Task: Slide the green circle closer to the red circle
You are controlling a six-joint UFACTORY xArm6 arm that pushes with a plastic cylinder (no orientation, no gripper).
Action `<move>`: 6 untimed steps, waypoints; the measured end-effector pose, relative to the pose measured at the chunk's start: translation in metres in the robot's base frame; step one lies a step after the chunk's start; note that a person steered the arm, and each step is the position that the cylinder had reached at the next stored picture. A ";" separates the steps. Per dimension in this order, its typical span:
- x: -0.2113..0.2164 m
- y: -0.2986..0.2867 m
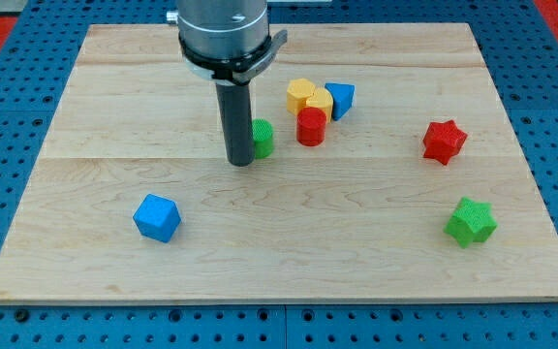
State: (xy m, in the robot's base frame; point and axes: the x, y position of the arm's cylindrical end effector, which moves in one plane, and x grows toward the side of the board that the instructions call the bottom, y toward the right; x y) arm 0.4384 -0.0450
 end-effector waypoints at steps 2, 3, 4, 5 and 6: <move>-0.020 -0.021; -0.022 -0.014; -0.024 0.010; -0.032 0.028; -0.046 0.037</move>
